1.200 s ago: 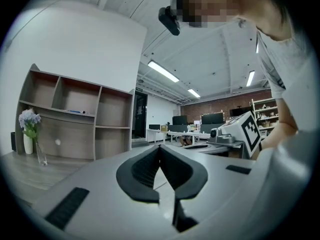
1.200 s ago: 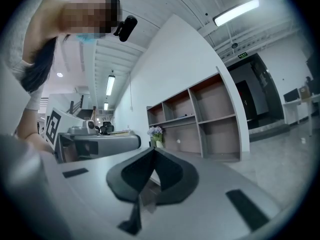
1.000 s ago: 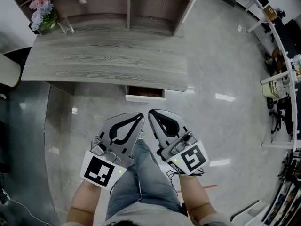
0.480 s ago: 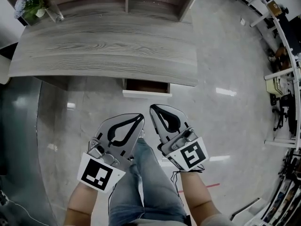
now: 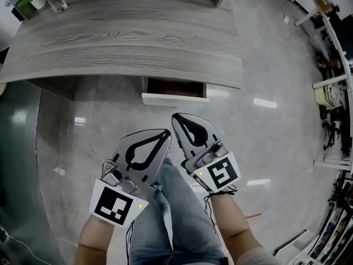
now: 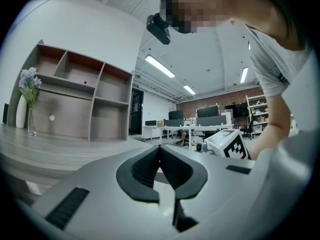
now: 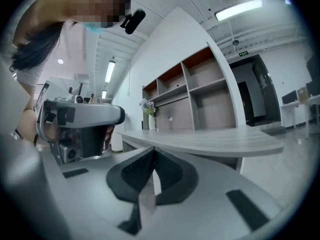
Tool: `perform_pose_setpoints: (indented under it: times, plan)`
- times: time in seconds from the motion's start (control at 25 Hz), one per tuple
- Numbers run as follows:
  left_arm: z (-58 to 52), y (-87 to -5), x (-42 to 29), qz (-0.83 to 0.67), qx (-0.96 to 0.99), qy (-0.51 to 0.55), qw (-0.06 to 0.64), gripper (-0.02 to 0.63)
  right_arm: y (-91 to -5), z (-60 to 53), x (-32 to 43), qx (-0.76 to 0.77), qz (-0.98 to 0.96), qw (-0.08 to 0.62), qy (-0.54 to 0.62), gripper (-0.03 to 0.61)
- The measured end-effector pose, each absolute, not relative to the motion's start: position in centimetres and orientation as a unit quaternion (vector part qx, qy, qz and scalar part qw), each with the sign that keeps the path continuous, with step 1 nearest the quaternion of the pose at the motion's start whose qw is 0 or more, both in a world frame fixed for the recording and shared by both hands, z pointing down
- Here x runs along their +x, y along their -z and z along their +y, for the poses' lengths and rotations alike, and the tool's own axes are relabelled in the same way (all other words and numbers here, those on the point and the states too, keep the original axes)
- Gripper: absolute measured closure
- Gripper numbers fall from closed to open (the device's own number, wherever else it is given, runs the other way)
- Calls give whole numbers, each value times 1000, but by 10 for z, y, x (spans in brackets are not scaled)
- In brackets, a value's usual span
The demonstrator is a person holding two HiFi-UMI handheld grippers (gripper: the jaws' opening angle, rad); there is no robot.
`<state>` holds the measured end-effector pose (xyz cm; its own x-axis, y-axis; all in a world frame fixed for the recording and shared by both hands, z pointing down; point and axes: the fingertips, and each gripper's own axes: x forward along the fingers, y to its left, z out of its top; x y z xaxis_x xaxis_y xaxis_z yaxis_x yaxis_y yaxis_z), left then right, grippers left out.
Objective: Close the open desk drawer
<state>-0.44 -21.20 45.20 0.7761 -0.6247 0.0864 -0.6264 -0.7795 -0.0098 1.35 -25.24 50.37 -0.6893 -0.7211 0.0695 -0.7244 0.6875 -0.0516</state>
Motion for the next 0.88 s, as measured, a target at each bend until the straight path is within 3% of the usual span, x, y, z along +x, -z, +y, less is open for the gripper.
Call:
perform_pose_setpoints:
  times: [0.88]
  plan:
    - [-215, -501, 0, -334, 942, -24, 12, 603, -584, -295, 39, 464, -884, 21, -58, 571]
